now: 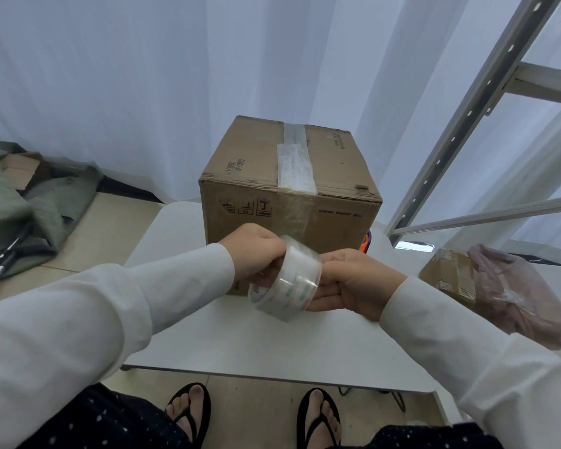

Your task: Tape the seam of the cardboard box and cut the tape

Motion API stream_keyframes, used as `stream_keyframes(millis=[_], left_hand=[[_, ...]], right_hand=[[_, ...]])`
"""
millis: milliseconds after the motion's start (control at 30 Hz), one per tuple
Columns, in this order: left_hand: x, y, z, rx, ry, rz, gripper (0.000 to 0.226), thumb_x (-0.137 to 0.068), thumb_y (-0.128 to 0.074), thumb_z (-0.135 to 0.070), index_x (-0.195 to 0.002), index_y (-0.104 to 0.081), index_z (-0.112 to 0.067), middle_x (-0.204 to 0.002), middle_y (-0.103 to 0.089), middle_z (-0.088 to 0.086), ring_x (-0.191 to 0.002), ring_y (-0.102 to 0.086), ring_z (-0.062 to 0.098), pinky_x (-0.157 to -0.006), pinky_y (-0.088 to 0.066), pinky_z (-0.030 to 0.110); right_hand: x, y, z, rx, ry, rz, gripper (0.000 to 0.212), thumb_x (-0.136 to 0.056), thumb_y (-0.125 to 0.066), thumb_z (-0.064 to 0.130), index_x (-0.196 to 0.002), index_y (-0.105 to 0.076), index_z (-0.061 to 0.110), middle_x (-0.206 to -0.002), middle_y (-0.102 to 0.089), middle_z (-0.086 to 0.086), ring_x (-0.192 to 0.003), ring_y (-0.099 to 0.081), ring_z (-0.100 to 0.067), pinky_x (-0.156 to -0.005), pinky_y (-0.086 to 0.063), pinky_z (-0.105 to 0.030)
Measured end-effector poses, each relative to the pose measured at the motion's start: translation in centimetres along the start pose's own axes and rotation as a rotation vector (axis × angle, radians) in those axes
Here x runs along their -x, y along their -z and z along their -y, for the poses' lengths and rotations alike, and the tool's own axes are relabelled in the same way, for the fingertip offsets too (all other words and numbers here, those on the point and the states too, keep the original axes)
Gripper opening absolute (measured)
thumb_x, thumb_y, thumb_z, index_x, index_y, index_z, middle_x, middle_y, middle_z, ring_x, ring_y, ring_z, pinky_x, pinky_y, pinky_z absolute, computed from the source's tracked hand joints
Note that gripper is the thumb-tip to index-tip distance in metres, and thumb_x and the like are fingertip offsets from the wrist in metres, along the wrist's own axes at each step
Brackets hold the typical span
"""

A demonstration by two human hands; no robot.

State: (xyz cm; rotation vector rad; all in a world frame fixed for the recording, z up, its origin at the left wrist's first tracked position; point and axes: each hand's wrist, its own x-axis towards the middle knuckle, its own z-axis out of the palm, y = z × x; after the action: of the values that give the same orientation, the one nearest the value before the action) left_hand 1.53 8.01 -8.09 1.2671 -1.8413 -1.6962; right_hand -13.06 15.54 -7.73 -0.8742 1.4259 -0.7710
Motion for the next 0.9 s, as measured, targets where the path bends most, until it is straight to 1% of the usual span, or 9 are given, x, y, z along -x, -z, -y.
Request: stream_keyframes(millis=[100, 133, 200, 267, 433, 567, 733, 867, 900], left_hand=[[0.2, 0.2, -0.5, 0.206, 0.169, 0.061, 0.023, -0.084, -0.04, -0.02, -0.066, -0.051, -0.011, -0.066, -0.05, 0.007, -0.054, -0.047, 0.02, -0.046, -0.052, 0.021], [0.3, 0.2, -0.5, 0.23, 0.187, 0.1, 0.027, -0.086, -0.041, -0.028, -0.07, -0.055, -0.01, -0.066, -0.053, 0.006, -0.054, -0.052, 0.02, -0.048, -0.054, 0.023], [0.2, 0.0, -0.1, 0.13, 0.144, 0.14, 0.037, -0.089, -0.049, -0.041, -0.08, -0.063, -0.007, -0.068, -0.063, 0.006, -0.052, -0.063, 0.015, -0.051, -0.056, 0.024], [0.5, -0.3, 0.1, 0.042, 0.074, 0.167, 0.03, -0.087, -0.057, -0.036, -0.09, -0.065, -0.007, -0.076, -0.068, 0.007, -0.058, -0.066, 0.013, -0.056, -0.058, 0.025], [0.3, -0.3, 0.4, 0.085, 0.102, 0.169, 0.016, -0.089, -0.057, -0.021, -0.087, -0.064, -0.007, -0.078, -0.068, 0.01, -0.059, -0.066, 0.015, -0.06, -0.058, 0.028], [0.1, 0.3, 0.1, 0.228, 0.183, 0.283, 0.016, -0.089, -0.054, -0.023, -0.091, -0.065, -0.011, -0.078, -0.069, 0.006, -0.061, -0.069, 0.015, -0.062, -0.058, 0.027], [0.2, 0.5, 0.3, 0.285, 0.159, 0.44, 0.025, -0.087, -0.051, -0.033, -0.1, -0.064, -0.016, -0.088, -0.073, 0.003, -0.076, -0.07, 0.015, -0.069, -0.058, 0.03], [0.1, 0.4, 0.5, 0.27, 0.099, 0.527, 0.039, -0.07, -0.055, -0.037, -0.102, -0.064, -0.016, -0.089, -0.074, 0.003, -0.078, -0.071, 0.015, -0.069, -0.059, 0.03], [0.0, 0.3, 0.6, 0.285, 0.086, 0.54, 0.04, -0.069, -0.056, -0.037, -0.102, -0.064, -0.016, -0.088, -0.074, 0.002, -0.078, -0.071, 0.015, -0.069, -0.059, 0.03]], right_hand=[[0.2, 0.3, 0.2, -0.12, 0.0, 0.019, 0.033, -0.089, -0.03, 0.0, -0.097, -0.062, 0.003, -0.073, -0.074, -0.012, -0.068, -0.072, -0.022, -0.063, -0.06, -0.03], [0.2, 0.5, 0.1, -0.142, -0.015, 0.026, 0.032, -0.09, -0.031, 0.006, -0.101, -0.061, 0.003, -0.076, -0.074, -0.013, -0.07, -0.072, -0.024, -0.065, -0.06, -0.031], [0.1, 0.6, -0.1, -0.129, -0.053, 0.008, 0.036, -0.092, -0.036, 0.024, -0.107, -0.06, 0.003, -0.079, -0.074, -0.014, -0.072, -0.071, -0.025, -0.069, -0.059, -0.033], [-0.3, 0.6, -0.5, -0.045, -0.056, -0.049, 0.039, -0.092, -0.042, 0.036, -0.108, -0.06, 0.005, -0.079, -0.074, -0.013, -0.071, -0.071, -0.023, -0.065, -0.059, -0.031], [-0.8, 0.3, -1.1, -0.01, 0.0, -0.091, 0.024, -0.092, -0.046, 0.024, -0.1, -0.059, 0.006, -0.076, -0.073, -0.011, -0.067, -0.07, -0.022, -0.061, -0.058, -0.03], [-0.6, 1.2, -0.9, -0.087, 0.024, -0.013, 0.024, -0.089, -0.05, 0.024, -0.101, -0.061, 0.006, -0.079, -0.074, -0.012, -0.071, -0.071, -0.023, -0.064, -0.059, -0.031], [0.0, 2.3, -0.9, -0.193, 0.012, 0.133, 0.039, -0.072, -0.067, 0.03, -0.106, -0.06, 0.01, -0.086, -0.074, -0.013, -0.078, -0.071, -0.025, -0.068, -0.06, -0.035], [0.5, 3.5, -1.8, -0.309, 0.006, 0.279, 0.065, -0.052, -0.086, 0.027, -0.11, -0.063, 0.009, -0.1, -0.071, -0.019, -0.09, -0.069, -0.032, -0.073, -0.058, -0.04], [0.7, 3.9, -2.0, -0.326, 0.026, 0.311, 0.067, -0.049, -0.088, 0.026, -0.11, -0.065, 0.011, -0.102, -0.07, -0.019, -0.092, -0.068, -0.032, -0.074, -0.058, -0.04]])
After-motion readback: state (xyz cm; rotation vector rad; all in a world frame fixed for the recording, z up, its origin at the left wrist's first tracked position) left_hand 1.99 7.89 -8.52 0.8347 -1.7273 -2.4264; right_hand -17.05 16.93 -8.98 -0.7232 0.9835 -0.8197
